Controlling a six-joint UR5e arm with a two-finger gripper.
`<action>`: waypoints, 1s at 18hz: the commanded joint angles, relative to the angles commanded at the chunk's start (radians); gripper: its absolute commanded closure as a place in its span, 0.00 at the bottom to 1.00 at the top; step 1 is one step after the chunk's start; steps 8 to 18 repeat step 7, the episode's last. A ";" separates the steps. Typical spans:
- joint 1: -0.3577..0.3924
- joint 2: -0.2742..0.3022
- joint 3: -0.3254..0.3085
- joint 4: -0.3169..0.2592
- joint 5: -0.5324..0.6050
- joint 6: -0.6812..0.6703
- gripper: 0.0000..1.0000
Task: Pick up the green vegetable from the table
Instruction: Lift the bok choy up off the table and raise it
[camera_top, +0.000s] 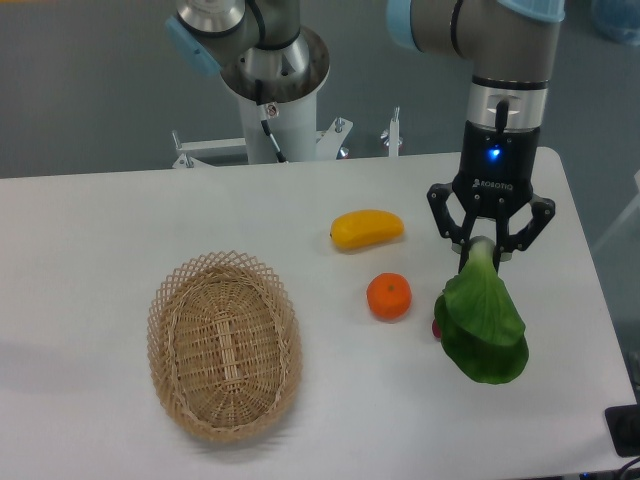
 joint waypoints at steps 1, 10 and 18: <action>0.000 0.000 0.000 0.000 0.000 0.000 0.71; -0.002 0.005 -0.008 0.000 0.000 0.000 0.71; -0.002 0.005 -0.008 0.000 0.000 0.000 0.71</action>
